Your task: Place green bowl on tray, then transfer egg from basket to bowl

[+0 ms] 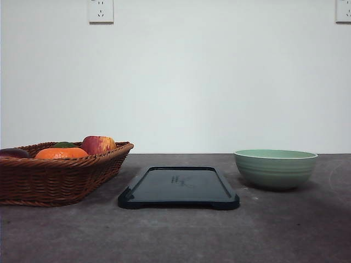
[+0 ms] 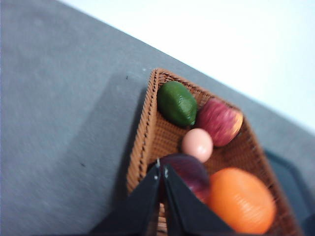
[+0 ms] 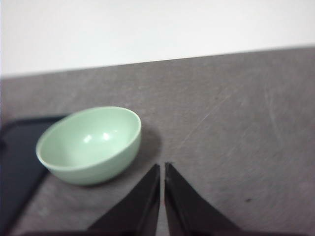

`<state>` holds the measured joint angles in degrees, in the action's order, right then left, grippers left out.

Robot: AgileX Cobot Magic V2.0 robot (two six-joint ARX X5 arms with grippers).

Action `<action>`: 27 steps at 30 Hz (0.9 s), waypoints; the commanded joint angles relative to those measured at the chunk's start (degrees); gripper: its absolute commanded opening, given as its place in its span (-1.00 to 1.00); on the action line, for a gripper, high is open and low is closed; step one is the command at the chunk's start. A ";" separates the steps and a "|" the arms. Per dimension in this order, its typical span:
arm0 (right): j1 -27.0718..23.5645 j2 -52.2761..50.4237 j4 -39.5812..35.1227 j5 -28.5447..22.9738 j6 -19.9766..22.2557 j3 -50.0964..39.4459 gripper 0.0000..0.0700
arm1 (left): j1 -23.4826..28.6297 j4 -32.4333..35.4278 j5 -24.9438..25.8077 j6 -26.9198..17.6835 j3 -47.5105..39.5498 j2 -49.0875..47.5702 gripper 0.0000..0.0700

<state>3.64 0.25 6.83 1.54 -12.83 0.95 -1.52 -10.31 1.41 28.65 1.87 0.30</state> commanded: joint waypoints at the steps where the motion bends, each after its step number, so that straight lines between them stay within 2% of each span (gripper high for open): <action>1: -0.02 -0.04 -1.25 0.09 -13.68 -0.13 -0.98 | 0.11 0.94 0.50 15.70 -0.96 -0.11 -1.00; 3: -0.02 -0.04 -2.28 0.60 -21.06 -0.07 -0.98 | 0.11 2.71 1.93 24.67 -0.96 -0.11 -1.00; 4: -0.02 -0.04 -3.17 1.14 -23.05 -0.07 -0.98 | 0.09 3.83 2.51 27.32 -0.92 -0.11 -1.00; 6: -0.02 -0.04 -6.22 2.54 -23.97 -0.07 -0.98 | 0.09 7.42 3.55 28.52 -0.85 -0.11 -1.00; 8: -0.02 -0.04 -9.94 3.93 -23.84 0.06 -0.98 | 0.09 12.32 3.54 26.34 -0.74 -0.11 -1.00; 11: -0.02 -0.02 -11.41 4.46 -23.35 1.84 -0.98 | 0.09 19.42 3.54 19.40 -0.06 -0.11 -1.00; 13: -0.02 0.02 -10.60 4.57 -22.03 3.67 -0.98 | 0.11 21.26 3.52 15.86 1.05 -0.09 -1.00; 15: -0.02 0.02 -9.37 4.66 -21.02 5.90 -0.98 | 0.11 21.46 2.69 15.51 2.81 0.01 -1.00; 18: -0.02 0.98 -6.52 4.63 -18.51 10.20 -0.98 | 0.11 20.03 1.94 14.89 6.26 0.67 -1.00; 23: -0.02 5.54 -1.79 4.76 -13.78 18.19 -0.98 | 0.11 13.14 1.92 8.89 14.75 4.11 -1.00; 27: -0.02 10.77 1.45 7.49 -10.30 24.00 -0.98 | 0.09 5.14 2.14 4.76 22.28 8.91 -1.00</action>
<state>3.64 10.13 8.19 8.43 -25.87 23.94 -1.52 -3.92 3.38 37.25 22.11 8.23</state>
